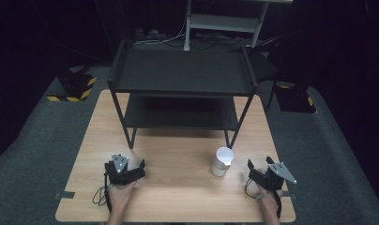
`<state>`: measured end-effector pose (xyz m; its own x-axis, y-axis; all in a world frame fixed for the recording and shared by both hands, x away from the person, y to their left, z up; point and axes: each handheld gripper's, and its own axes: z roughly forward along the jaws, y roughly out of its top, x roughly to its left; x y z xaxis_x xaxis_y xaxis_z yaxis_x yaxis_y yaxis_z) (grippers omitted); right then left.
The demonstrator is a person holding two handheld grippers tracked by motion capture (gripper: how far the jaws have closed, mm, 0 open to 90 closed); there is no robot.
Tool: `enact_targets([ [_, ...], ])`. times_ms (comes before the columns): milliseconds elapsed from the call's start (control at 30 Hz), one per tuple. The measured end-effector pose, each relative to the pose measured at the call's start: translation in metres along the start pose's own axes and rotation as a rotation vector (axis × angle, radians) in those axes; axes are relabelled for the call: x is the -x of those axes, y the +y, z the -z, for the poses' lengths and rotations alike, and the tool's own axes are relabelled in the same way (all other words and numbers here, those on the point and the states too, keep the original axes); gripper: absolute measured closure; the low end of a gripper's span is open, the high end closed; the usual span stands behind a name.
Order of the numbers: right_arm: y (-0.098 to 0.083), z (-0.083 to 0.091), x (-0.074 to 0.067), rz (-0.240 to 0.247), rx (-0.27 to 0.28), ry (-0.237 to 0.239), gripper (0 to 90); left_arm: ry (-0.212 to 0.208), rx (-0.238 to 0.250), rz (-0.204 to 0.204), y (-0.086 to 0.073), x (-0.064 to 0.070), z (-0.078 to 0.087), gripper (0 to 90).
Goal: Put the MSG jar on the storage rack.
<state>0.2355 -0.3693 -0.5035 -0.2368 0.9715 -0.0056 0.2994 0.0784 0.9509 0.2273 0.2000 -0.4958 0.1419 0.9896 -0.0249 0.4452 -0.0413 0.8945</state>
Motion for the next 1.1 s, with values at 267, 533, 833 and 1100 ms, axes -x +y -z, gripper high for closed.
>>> enact_targets([
  [267,-0.0007,0.0001,0.0004,-0.003,0.005,0.000,16.6,0.001,0.000,0.000,-0.0001,0.0001,0.0001,3.2],
  [533,-0.0016,-0.0001,0.0003,0.002,0.010,0.000,15.0,0.001,0.001,0.001,-0.0002,0.0001,0.0001,3.2],
  [833,-0.0018,-0.0005,0.0000,0.005,0.011,0.000,14.0,0.000,0.002,0.002,-0.0004,-0.0001,0.0002,3.2],
  [1100,-0.0016,-0.0008,-0.0001,0.007,0.009,0.000,13.9,0.001,0.002,0.003,-0.0003,0.0000,0.0002,3.2],
])
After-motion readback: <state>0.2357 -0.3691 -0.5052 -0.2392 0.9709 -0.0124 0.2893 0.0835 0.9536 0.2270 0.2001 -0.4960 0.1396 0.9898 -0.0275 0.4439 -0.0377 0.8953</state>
